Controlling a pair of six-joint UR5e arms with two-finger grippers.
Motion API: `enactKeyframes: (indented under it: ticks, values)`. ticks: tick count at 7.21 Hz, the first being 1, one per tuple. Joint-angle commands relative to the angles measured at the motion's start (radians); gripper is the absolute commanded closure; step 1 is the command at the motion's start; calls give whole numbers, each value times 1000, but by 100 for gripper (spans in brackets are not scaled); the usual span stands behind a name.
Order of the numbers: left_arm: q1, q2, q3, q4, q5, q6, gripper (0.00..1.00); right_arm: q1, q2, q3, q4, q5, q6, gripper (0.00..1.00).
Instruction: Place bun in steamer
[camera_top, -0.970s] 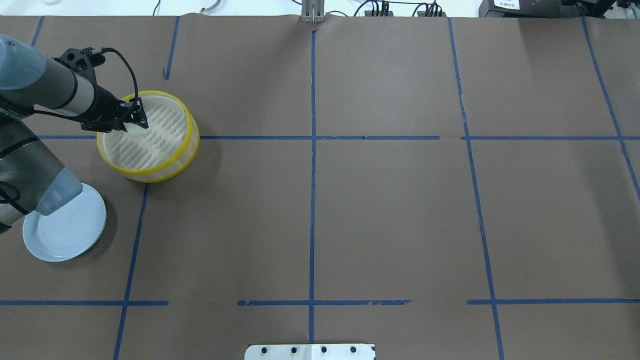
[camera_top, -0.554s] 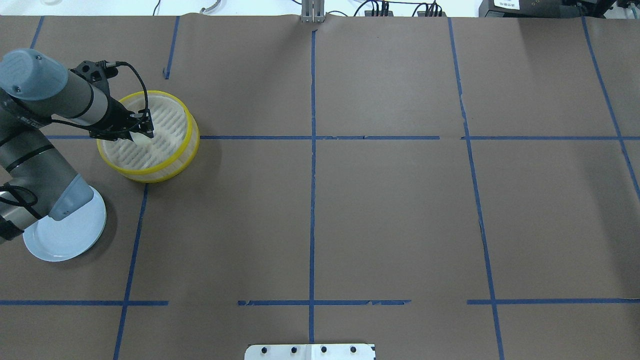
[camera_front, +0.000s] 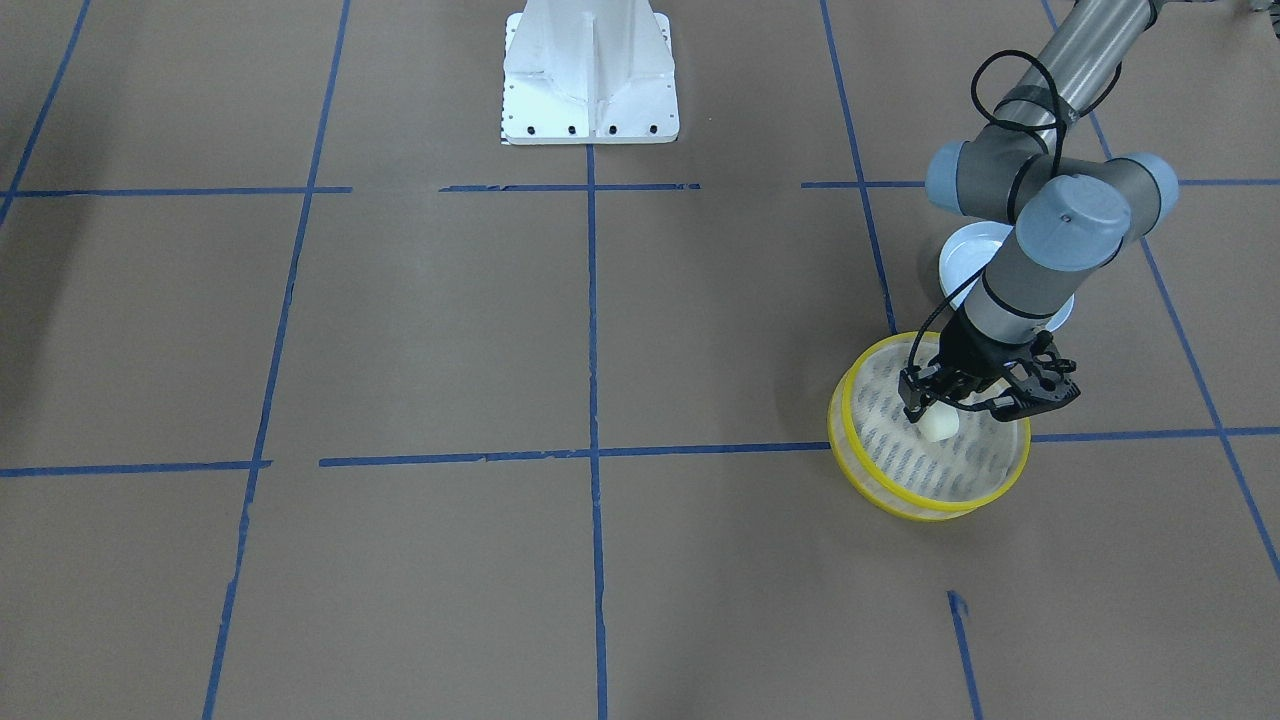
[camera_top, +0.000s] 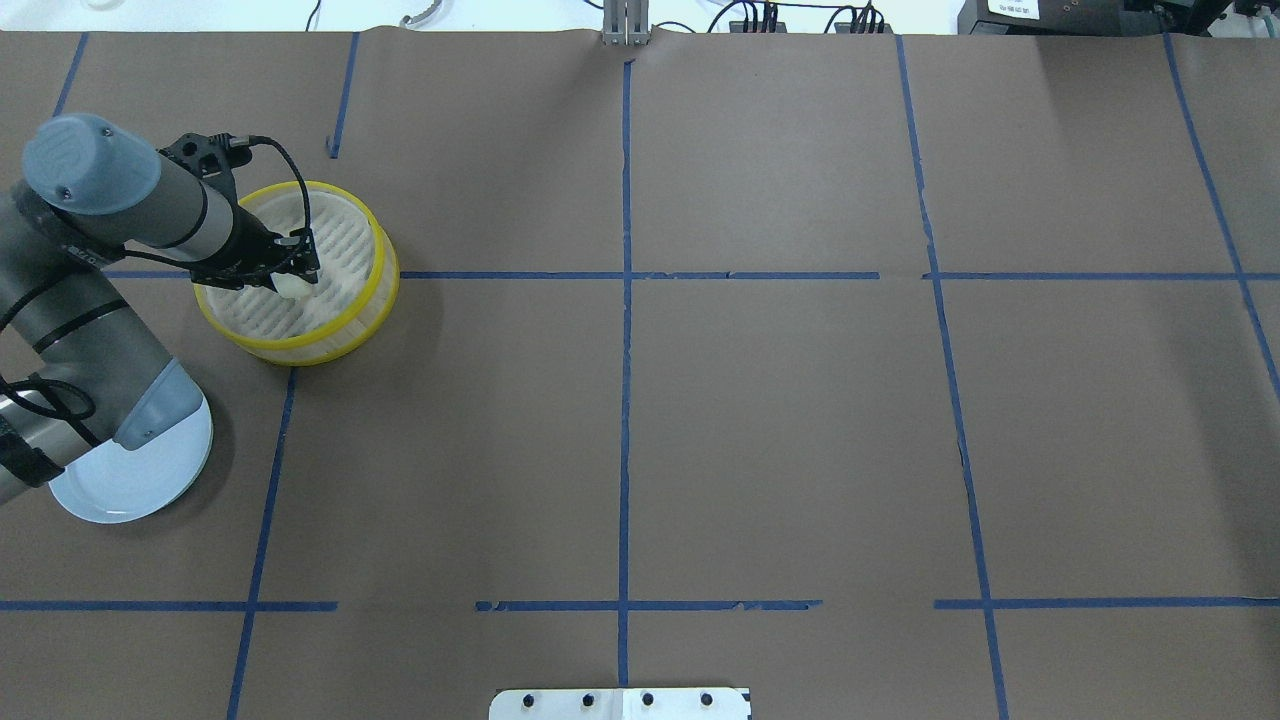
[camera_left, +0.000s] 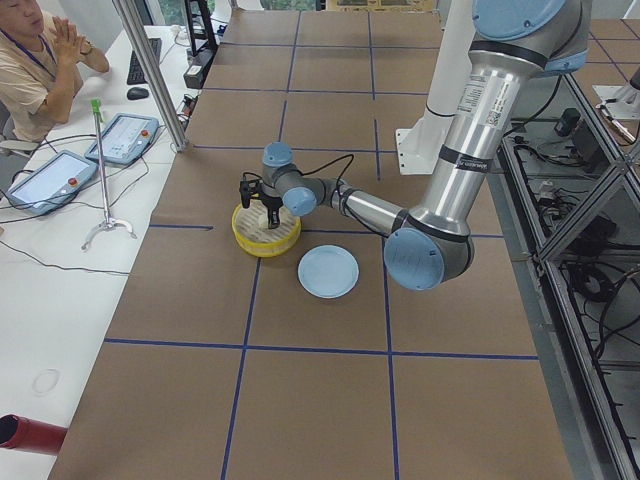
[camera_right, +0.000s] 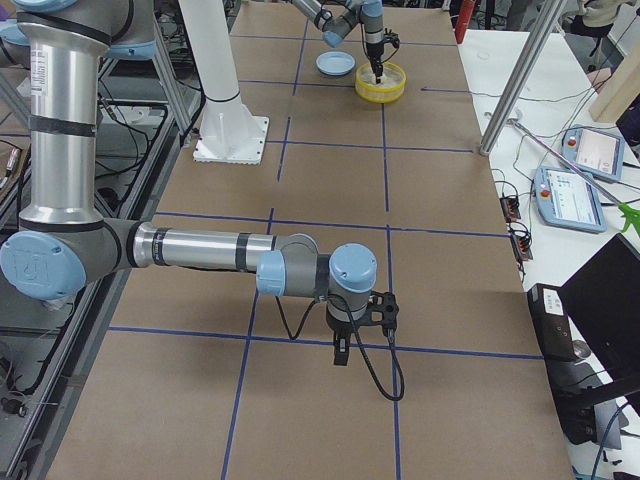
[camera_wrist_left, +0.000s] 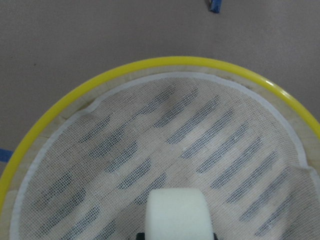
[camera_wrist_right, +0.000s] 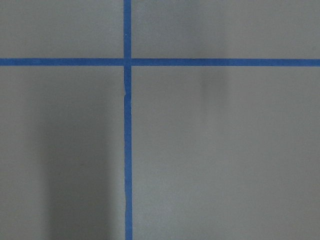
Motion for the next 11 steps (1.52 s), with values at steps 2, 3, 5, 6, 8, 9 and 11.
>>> enactKeyframes:
  ticks: [2, 3, 5, 6, 8, 9, 11]
  values:
    - [12, -3, -3, 1, 17, 0, 14, 0, 0, 0, 0, 0, 0, 0]
    - [7, -3, -10, 1, 19, 0, 3, 0, 0, 0, 0, 0, 0, 0]
    - [-37, 3, -99, 86, 19, 6, 1, 0, 0, 0, 1, 0, 0, 0]
    - [-78, 7, -177, 169, 17, 102, 2, 0, 0, 0, 0, 0, 0, 0]
    - [-229, 111, -332, 283, -33, 448, 1, 0, 0, 0, 0, 0, 0, 0]
    - [-329, 183, -343, 280, -134, 615, 1, 0, 0, 0, 0, 0, 0, 0]
    - [-559, 344, -337, 276, -261, 1012, 1, 0, 0, 0, 0, 0, 0, 0]
